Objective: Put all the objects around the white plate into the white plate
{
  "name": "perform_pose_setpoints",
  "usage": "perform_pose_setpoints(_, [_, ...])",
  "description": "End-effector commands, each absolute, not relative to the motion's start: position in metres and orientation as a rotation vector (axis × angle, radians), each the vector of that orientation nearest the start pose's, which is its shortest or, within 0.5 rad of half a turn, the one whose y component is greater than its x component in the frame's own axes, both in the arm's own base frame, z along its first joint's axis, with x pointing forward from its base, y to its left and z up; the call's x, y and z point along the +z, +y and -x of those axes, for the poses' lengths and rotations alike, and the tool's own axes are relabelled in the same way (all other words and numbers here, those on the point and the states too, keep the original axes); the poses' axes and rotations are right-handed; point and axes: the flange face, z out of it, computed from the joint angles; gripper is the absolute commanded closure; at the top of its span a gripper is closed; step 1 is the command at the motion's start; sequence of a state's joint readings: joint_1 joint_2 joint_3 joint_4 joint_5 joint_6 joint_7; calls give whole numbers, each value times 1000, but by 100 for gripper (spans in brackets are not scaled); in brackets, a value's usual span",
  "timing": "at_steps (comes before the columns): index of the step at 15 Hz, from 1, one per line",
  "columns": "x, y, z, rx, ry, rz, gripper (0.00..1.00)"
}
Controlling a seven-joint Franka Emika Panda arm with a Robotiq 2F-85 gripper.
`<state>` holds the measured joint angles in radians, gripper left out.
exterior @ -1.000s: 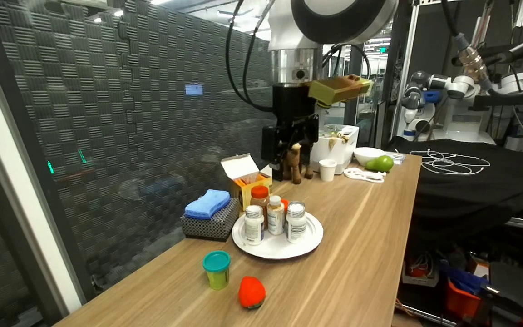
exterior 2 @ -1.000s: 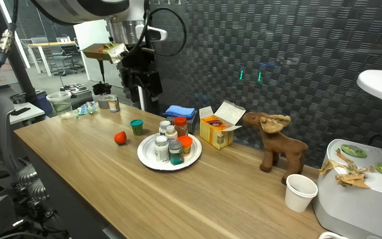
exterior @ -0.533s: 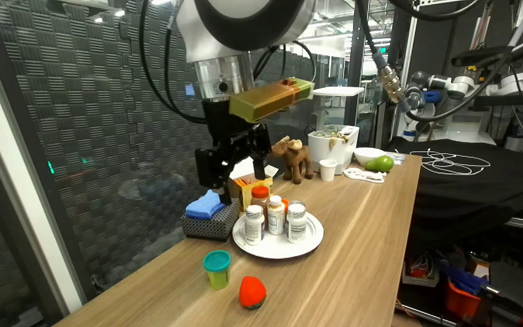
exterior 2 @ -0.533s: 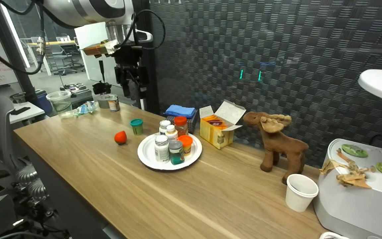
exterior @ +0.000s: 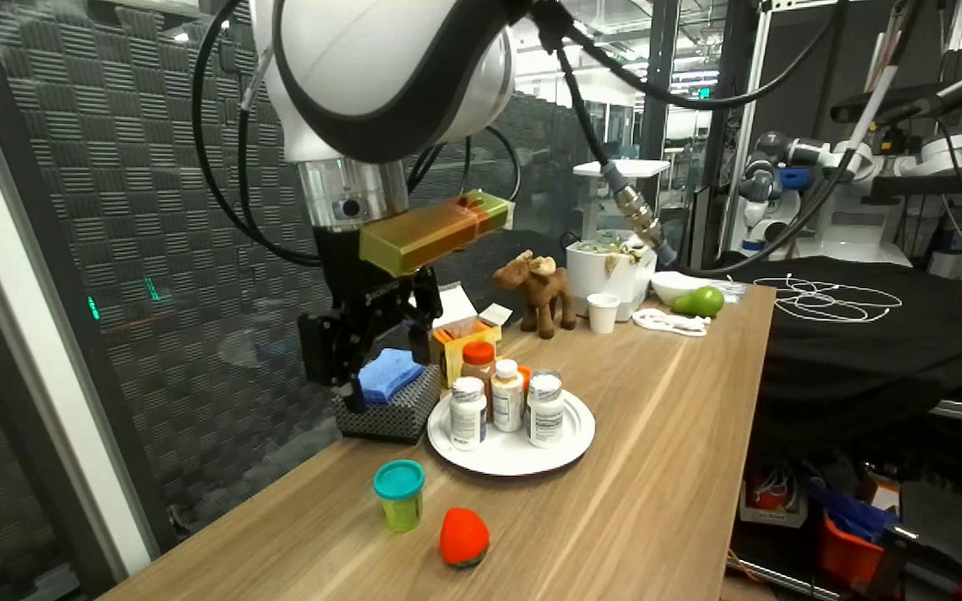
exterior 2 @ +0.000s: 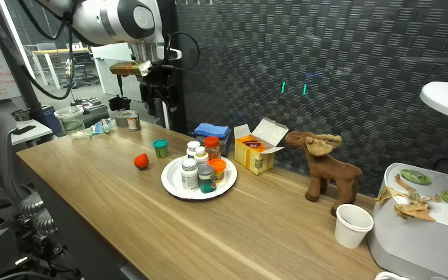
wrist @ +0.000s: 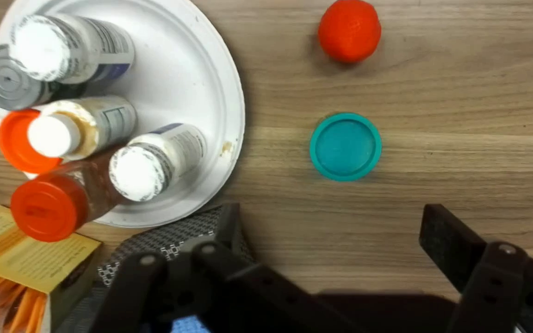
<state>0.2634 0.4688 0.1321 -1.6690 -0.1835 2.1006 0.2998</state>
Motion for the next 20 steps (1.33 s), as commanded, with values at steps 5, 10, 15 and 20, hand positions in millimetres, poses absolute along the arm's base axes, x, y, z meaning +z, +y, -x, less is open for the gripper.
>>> perform_pose_setpoints(5, [280, 257, -652, 92, -464, 3135, 0])
perform_pose_setpoints(10, [262, 262, -649, 159, -482, 3095, 0])
perform_pose_setpoints(15, [251, 269, -638, 213, -458, 3109, 0])
perform_pose_setpoints(20, [237, 267, -637, 260, -400, 3134, 0])
